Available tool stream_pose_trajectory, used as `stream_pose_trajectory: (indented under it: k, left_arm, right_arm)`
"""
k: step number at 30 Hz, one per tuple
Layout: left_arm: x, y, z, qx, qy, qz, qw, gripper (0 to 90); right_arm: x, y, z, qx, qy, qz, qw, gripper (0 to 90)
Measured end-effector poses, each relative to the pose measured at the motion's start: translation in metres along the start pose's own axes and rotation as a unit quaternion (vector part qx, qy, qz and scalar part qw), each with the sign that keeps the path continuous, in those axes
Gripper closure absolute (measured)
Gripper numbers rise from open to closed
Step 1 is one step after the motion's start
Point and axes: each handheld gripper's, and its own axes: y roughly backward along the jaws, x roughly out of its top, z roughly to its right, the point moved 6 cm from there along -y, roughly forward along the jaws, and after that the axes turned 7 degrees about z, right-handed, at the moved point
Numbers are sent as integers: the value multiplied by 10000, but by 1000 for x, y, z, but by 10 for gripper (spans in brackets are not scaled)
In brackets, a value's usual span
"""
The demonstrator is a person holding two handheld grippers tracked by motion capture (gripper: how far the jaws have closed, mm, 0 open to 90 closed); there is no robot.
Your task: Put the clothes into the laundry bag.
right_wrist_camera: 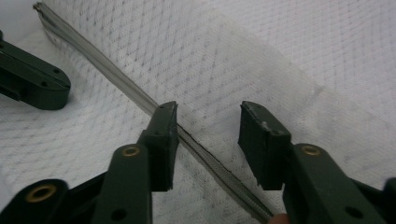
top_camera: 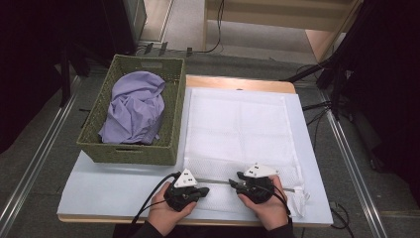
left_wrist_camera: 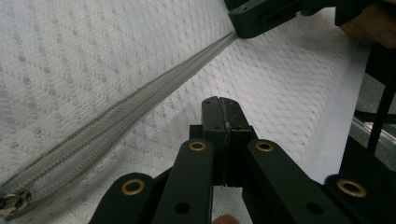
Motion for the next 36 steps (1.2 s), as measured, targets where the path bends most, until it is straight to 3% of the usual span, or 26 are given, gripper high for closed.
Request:
stream_pose_trajectory:
  k: [2,10,21,25,28,30,34,36]
  left_arm:
    - [0,0,-1,-17,36,2,10000,900]
    - [0,0,-1,-26,50,-16,10000,900]
    - [0,0,-1,-67,88,-6,9999,900]
    - [0,0,-1,-78,97,-9,9999,900]
    - [0,0,-2,-81,111,-33,9999,900]
    - [0,0,-2,-92,129,-37,9999,900]
    - [0,0,-2,-95,128,-42,9999,900]
    - [0,1,-2,-100,121,-47,9999,900]
  right_arm:
    - [0,-1,-1,117,45,-20,9999,737]
    - [7,0,-1,166,94,-171,9997,900]
    - [27,-3,26,-239,-142,198,9994,900]
    - [25,-17,38,-332,-262,77,9991,900]
    - [22,-21,42,-333,-372,103,9987,857]
    - [22,-18,43,-375,-277,182,9987,745]
    - [15,-6,50,-215,-368,289,9987,563]
    - [14,-4,51,-161,-372,289,9988,542]
